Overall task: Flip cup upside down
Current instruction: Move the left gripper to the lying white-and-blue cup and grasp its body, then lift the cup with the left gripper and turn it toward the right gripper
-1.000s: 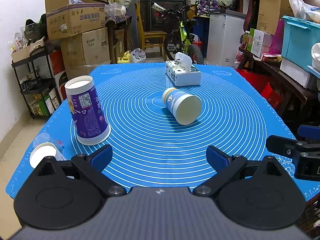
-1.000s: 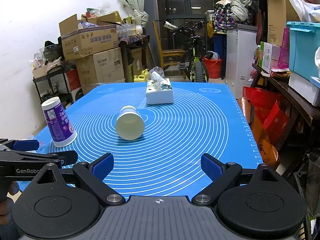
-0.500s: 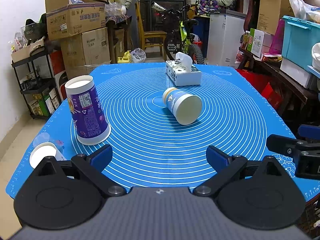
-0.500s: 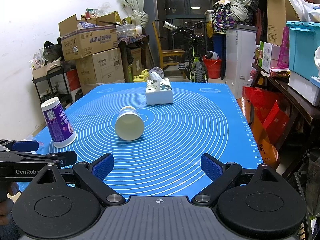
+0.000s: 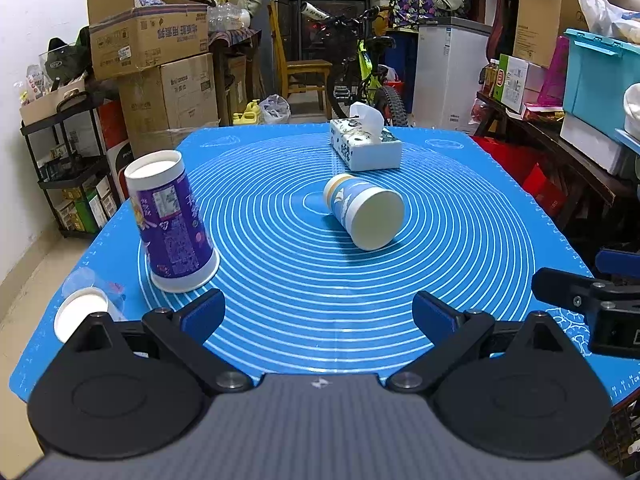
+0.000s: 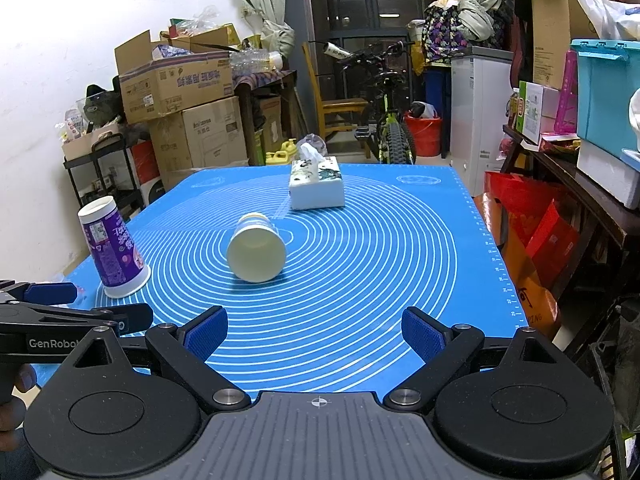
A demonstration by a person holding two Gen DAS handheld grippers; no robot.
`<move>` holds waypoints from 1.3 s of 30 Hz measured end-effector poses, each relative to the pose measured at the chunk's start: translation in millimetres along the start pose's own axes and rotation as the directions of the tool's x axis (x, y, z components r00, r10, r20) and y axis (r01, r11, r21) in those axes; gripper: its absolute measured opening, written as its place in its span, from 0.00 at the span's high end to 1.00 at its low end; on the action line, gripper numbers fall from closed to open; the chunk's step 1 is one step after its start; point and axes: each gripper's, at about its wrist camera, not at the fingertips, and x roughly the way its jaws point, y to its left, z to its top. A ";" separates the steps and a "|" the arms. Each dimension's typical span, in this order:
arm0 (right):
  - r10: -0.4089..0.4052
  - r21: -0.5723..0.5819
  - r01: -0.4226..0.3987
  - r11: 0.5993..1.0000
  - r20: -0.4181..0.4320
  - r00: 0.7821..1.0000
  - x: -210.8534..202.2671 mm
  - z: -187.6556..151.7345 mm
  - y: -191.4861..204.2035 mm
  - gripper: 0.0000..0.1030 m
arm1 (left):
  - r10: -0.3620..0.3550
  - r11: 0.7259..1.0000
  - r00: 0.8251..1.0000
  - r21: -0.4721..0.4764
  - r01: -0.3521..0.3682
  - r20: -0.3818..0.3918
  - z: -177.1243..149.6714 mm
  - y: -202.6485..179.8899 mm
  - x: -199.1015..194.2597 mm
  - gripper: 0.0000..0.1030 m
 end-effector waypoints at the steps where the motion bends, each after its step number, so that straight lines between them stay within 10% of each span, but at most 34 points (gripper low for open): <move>1: 0.000 0.002 0.000 1.000 0.002 1.000 0.3 0.7 -0.6 0.09 | 0.000 1.000 1.000 0.001 0.000 0.003 2.6 -1.5 2.0 0.04; 11: -0.043 0.049 0.040 0.998 0.058 0.997 25.3 16.1 -29.0 0.09 | 0.000 1.000 0.997 0.001 0.000 0.075 51.3 -23.3 61.0 0.04; 26: -0.087 0.087 0.084 0.993 0.035 0.996 57.2 15.7 -60.0 0.09 | 0.100 0.995 0.990 -0.013 -0.102 -0.095 71.9 -47.4 177.9 0.05; 29: -0.094 0.088 0.091 0.992 0.030 0.995 57.7 14.3 -63.0 0.09 | 0.069 0.998 0.989 0.006 -0.069 -0.129 68.4 -49.4 182.8 0.20; 39: -0.100 0.105 0.096 0.990 0.034 0.994 53.3 12.9 -69.3 0.09 | -0.024 0.999 0.992 0.027 0.028 -0.122 58.3 -43.5 123.2 0.23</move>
